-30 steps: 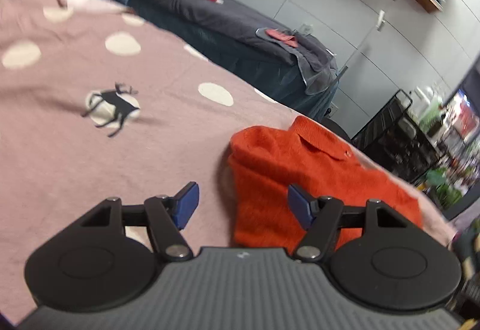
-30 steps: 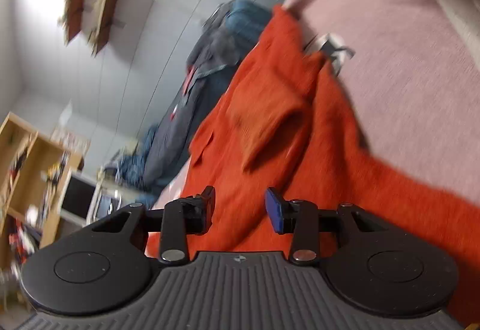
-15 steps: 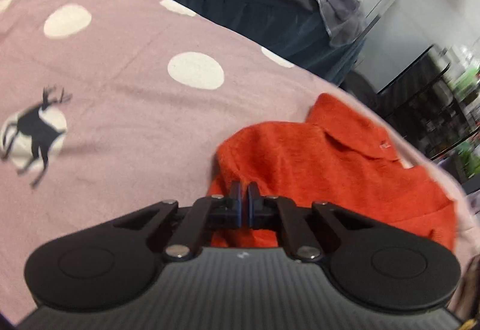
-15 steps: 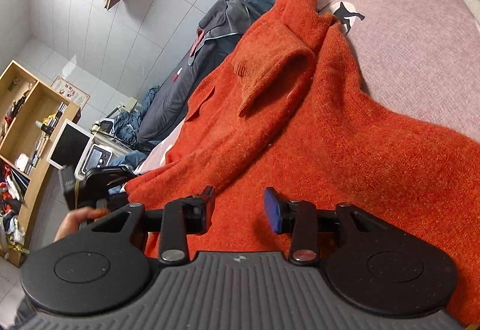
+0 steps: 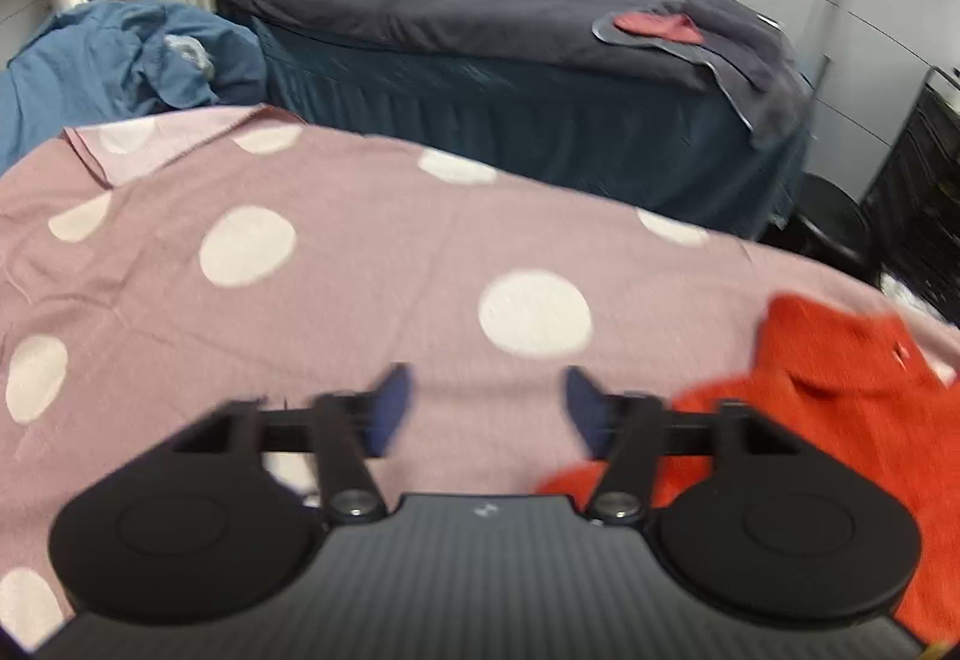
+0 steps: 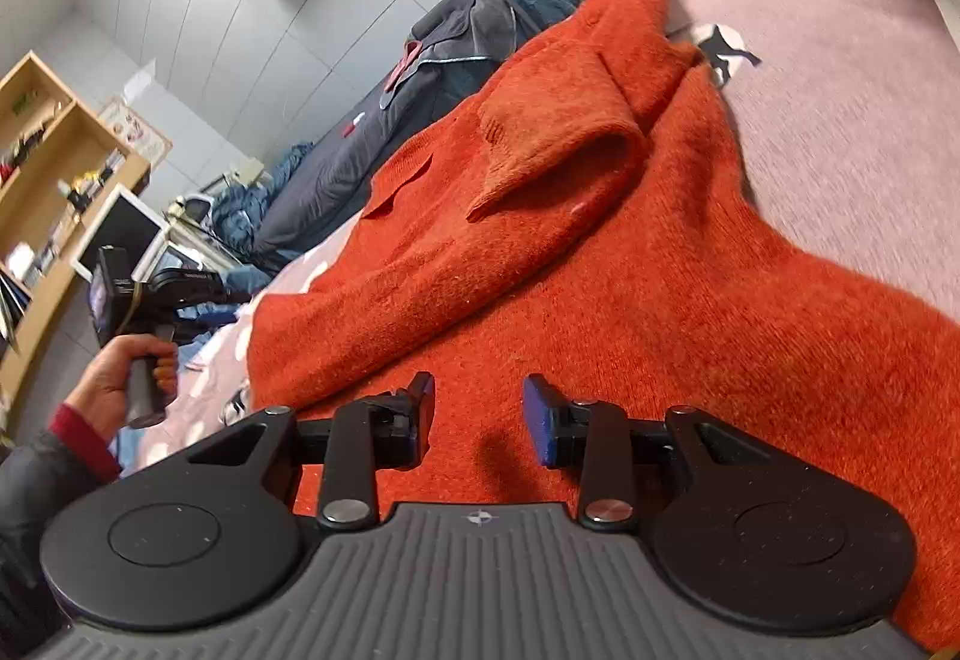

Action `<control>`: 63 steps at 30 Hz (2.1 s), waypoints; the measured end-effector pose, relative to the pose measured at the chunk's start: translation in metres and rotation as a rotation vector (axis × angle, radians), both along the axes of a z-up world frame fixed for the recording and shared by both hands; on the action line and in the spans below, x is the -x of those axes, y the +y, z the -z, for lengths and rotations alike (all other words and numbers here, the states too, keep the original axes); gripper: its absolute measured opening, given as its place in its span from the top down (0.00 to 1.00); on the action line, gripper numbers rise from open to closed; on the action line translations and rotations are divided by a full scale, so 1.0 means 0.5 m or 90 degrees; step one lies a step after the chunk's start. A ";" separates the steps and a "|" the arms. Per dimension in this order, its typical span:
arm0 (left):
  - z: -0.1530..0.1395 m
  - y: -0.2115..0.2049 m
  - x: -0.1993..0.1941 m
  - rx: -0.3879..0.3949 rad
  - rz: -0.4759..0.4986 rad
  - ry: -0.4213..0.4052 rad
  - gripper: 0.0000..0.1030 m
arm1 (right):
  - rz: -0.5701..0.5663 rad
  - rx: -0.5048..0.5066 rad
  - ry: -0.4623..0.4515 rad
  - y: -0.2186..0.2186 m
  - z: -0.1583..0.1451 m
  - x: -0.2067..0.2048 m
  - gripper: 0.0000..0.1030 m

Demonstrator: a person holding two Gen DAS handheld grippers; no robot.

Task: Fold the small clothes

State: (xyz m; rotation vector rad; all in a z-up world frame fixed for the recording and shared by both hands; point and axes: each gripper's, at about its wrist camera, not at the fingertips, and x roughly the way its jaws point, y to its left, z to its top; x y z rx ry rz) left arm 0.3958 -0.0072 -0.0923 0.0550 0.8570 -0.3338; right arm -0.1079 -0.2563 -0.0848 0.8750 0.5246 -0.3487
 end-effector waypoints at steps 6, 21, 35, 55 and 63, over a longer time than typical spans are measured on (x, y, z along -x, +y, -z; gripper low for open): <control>-0.011 0.048 0.167 0.078 0.060 -0.003 0.36 | -0.063 0.286 0.055 0.031 -0.097 -0.079 0.39; 0.064 -0.119 0.315 -0.041 0.180 -0.049 0.28 | -0.127 0.721 0.359 -0.007 -0.025 -0.240 0.94; 0.090 -0.063 0.290 -0.011 0.142 -0.006 0.04 | 0.185 0.528 0.301 -0.134 -0.075 -0.103 0.35; 0.087 0.116 0.234 -0.048 -0.036 0.016 0.05 | -0.103 0.455 0.254 -0.046 -0.037 -0.168 0.18; 0.040 0.091 0.311 -0.020 0.063 -0.040 0.05 | -0.098 0.453 0.195 -0.029 -0.065 -0.127 0.13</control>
